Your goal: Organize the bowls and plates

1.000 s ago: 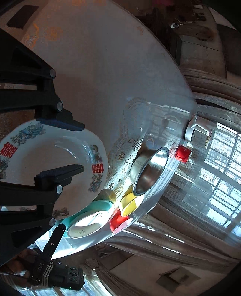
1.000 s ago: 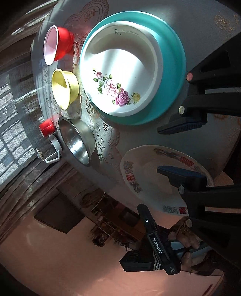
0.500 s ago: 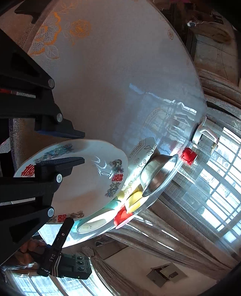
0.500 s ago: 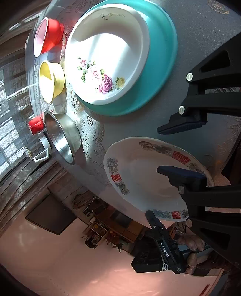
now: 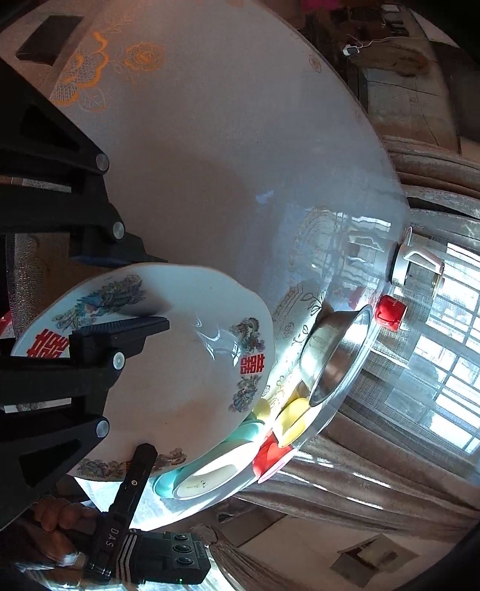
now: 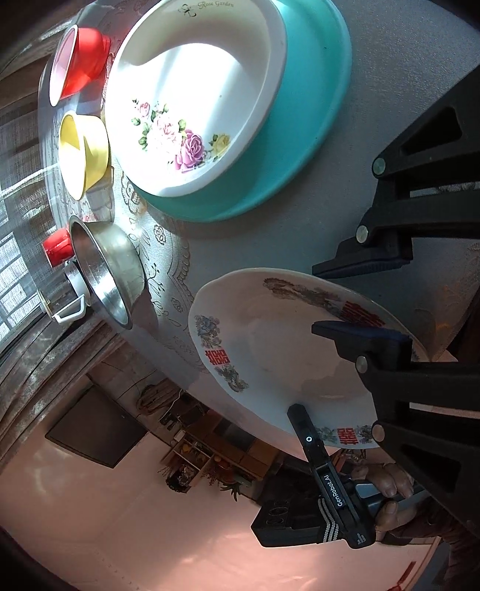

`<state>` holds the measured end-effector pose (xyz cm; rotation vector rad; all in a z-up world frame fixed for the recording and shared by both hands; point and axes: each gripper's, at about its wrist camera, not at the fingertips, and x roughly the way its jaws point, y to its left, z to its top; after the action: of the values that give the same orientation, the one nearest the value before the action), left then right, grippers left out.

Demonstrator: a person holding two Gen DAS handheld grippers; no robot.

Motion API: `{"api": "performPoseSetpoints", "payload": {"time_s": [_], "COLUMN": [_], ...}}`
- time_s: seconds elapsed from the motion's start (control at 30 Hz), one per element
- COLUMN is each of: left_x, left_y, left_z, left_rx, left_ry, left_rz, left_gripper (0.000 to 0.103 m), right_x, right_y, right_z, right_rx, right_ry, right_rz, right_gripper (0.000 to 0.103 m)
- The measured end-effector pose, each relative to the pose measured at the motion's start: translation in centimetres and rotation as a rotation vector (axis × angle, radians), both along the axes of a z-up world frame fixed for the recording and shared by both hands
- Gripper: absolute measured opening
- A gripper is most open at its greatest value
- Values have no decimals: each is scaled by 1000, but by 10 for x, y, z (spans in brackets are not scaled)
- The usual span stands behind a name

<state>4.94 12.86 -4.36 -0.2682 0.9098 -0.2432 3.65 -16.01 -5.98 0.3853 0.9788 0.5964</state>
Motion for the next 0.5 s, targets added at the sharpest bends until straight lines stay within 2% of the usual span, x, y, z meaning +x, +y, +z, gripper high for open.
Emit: {"api": "performPoseSetpoints", "payload": {"time_s": [0.4, 0.5], "left_x": [-4, -4], "left_y": [-16, -15], "left_z": [1, 0], "left_rx": [127, 126], "left_ry": [-43, -48], "left_rz": [24, 26], "left_gripper": [31, 31], "right_x": [-1, 0], "right_y": [7, 6], "right_z": [3, 2], "right_rx": [-38, -28], "right_ry": [-22, -19], "right_rz": [32, 25], "right_gripper": [25, 25]}}
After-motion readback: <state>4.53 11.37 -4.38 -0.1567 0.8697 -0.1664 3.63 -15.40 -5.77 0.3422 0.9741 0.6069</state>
